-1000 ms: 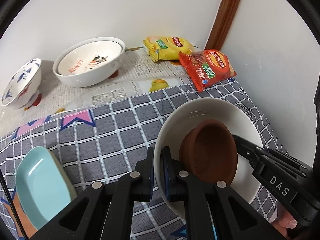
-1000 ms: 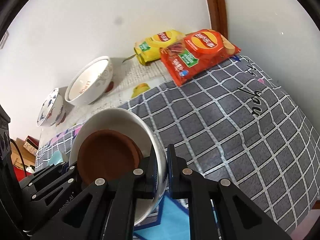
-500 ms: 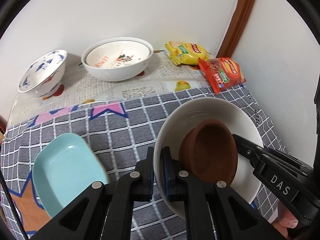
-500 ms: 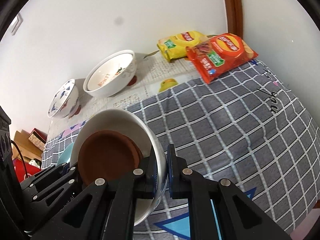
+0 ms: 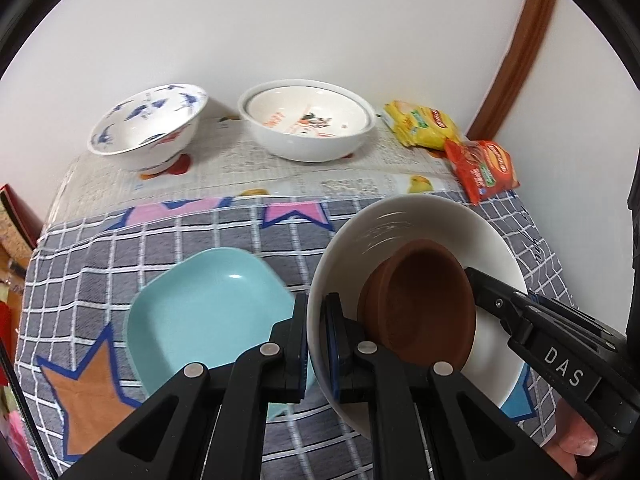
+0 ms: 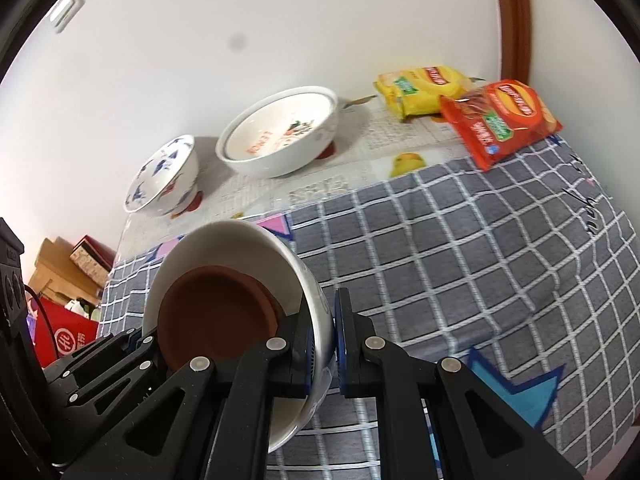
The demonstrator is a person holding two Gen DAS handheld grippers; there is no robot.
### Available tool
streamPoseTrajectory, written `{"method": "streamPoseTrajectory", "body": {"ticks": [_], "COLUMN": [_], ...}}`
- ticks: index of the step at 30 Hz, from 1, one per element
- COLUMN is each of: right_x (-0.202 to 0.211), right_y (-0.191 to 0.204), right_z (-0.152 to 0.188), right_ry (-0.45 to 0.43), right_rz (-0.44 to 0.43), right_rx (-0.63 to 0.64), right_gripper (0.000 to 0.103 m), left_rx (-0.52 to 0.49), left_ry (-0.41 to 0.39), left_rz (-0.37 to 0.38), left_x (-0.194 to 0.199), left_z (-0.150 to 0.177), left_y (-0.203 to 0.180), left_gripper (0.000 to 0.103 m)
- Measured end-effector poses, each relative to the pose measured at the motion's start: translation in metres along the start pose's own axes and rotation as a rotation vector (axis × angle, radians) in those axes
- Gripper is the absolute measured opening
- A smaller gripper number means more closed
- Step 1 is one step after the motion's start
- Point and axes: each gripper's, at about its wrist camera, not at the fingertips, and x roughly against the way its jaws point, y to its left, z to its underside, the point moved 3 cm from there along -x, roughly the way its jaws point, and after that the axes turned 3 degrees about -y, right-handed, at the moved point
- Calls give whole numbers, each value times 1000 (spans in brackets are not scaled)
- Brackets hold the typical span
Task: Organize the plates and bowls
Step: 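Carry the white bowl with both grippers and lower it onto the teal plate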
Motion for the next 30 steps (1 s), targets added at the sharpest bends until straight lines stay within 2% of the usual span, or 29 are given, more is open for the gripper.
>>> {"method": "streamPoseTrajectory", "body": {"ticks": [17, 30], "right_x": [-38, -71], "right_y": [87, 97], "right_z": [17, 30], "right_ry": [58, 120], "right_rz": [-78, -82], "right_rx": [95, 111], "right_gripper": [9, 9], "left_rx": [105, 127], "left_ry": [3, 59], "left_rz": [-81, -97], "left_x": [9, -17], "left_z": [16, 28], "left_y": [92, 114], "left_gripper": [8, 8]}}
